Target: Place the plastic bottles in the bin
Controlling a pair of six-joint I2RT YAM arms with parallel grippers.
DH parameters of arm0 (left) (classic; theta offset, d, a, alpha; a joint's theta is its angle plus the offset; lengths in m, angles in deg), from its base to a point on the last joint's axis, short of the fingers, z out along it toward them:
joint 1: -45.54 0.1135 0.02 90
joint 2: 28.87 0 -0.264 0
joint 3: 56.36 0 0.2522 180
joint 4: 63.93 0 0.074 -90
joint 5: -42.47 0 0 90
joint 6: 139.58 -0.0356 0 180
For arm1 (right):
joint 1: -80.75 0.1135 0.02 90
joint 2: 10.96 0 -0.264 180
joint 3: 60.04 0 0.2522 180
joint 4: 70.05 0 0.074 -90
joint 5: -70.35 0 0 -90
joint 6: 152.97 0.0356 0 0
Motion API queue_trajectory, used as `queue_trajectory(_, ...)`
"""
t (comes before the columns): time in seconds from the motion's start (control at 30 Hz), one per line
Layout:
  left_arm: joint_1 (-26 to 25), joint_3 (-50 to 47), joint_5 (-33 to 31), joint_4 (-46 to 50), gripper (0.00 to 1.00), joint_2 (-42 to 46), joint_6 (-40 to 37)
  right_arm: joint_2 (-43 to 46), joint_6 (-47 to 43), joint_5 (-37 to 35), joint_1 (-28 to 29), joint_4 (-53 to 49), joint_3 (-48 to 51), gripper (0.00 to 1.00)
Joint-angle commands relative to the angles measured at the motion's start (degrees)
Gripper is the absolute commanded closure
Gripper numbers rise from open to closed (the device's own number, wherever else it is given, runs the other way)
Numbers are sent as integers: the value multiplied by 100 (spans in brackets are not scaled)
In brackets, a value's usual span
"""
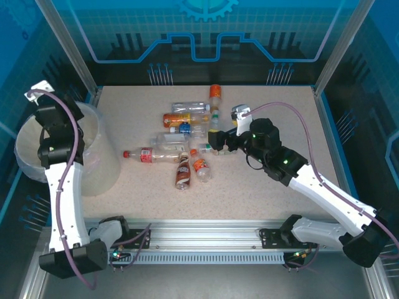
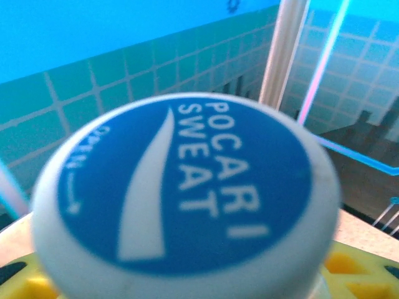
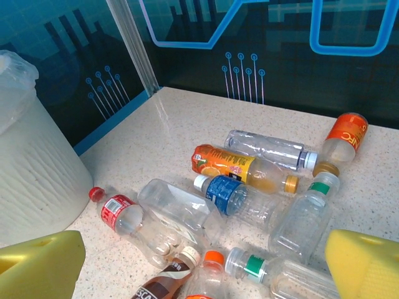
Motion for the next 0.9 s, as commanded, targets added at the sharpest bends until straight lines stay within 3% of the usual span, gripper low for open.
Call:
queue_trajectory(0.0, 206, 469, 368, 1113, 43, -288, 139, -39, -89, 170, -77, 96, -237, 0)
queue_trajectory(0.1, 300, 494, 376, 1720, 43, -472, 94, -69, -119, 256, -73, 91, -278, 0)
queue_trajectory(0.27, 876, 482, 598, 2302, 44, -801, 210, -220, -161, 321, -81, 9, -429, 0)
queue_trajectory(0.43, 1986, 236, 1362, 2088, 49, -840, 838, -376, -196, 430, -85, -55, -558, 0)
queue_trajectory(0.63, 2325, 387, 1115, 2375, 44, -1292, 1127, -460, -192, 510, -88, -89, -678, 0)
queue_trajectory(0.87, 2355, 35, 757, 2347, 35, -1332, 1458, -487, -218, 484, -87, -152, -705, 0)
